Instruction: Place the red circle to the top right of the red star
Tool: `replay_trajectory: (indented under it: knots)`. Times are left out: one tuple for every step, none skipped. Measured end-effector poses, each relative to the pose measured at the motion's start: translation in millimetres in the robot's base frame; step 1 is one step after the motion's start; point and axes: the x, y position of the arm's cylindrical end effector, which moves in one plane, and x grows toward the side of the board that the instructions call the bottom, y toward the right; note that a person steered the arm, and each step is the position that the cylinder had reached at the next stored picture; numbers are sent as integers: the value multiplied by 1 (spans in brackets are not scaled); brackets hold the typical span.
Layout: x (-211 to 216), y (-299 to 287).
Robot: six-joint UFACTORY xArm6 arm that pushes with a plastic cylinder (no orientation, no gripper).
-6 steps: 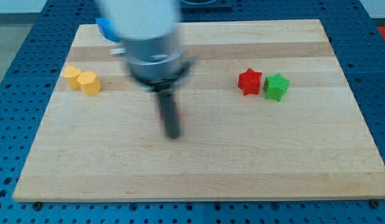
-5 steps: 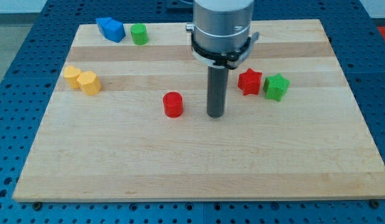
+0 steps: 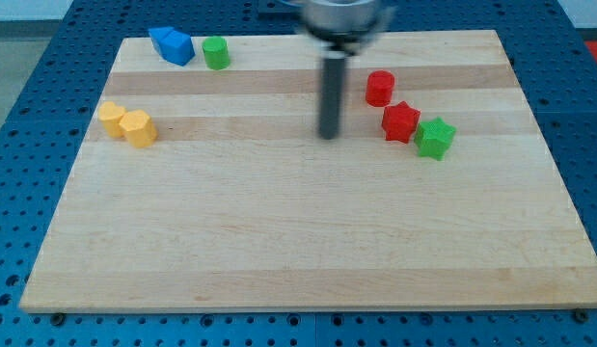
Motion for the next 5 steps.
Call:
replay_trajectory:
  knots:
    - [-52, 1]
    - [-100, 124]
    - [-98, 158]
    - [-67, 145]
    - [-81, 174]
